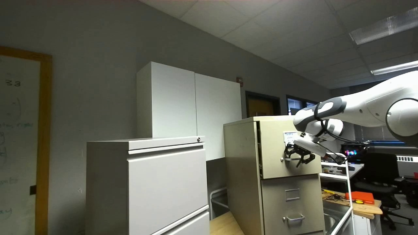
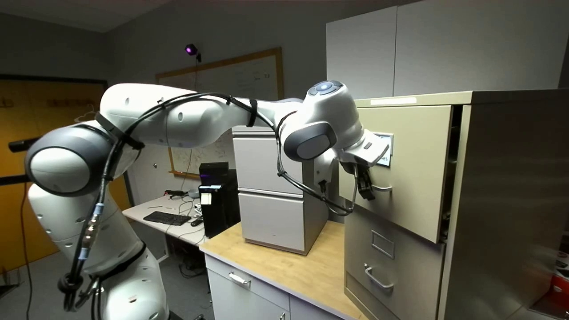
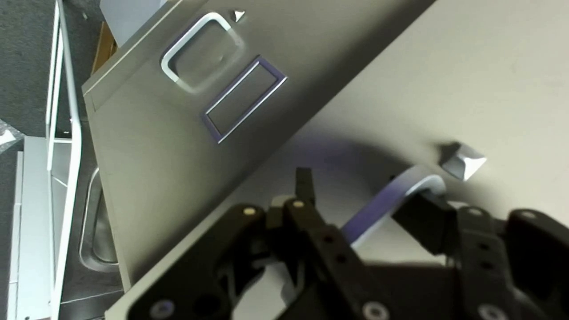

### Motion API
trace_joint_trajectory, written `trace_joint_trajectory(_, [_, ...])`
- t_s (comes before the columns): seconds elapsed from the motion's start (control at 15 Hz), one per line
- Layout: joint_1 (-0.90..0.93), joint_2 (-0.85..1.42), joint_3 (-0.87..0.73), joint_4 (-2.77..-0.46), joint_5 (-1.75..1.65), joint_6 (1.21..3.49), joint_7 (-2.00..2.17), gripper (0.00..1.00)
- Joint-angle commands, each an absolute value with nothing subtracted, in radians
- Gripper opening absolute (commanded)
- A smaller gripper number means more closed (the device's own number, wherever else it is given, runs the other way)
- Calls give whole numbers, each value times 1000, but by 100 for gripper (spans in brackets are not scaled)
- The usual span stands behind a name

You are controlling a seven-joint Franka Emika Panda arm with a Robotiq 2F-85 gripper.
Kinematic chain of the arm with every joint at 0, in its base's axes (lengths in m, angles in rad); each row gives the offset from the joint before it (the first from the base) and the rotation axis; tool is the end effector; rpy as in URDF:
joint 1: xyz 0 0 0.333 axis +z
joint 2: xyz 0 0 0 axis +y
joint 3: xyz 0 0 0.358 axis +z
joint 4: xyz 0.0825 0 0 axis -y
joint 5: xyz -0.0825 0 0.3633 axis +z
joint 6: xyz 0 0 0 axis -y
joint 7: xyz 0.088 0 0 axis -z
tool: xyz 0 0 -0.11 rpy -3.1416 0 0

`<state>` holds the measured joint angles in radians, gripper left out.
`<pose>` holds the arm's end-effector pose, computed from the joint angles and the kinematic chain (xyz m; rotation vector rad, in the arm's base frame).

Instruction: Close the open drawer

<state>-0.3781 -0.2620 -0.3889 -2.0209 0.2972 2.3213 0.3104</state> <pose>0.3454 -0.3607 0.6577 -2.2637 1.6105 -0.8630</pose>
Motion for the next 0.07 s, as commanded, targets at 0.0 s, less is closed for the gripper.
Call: trace_joint_trajectory(0.0, [-379,-259,-389,-2016,299,2317,309,50])
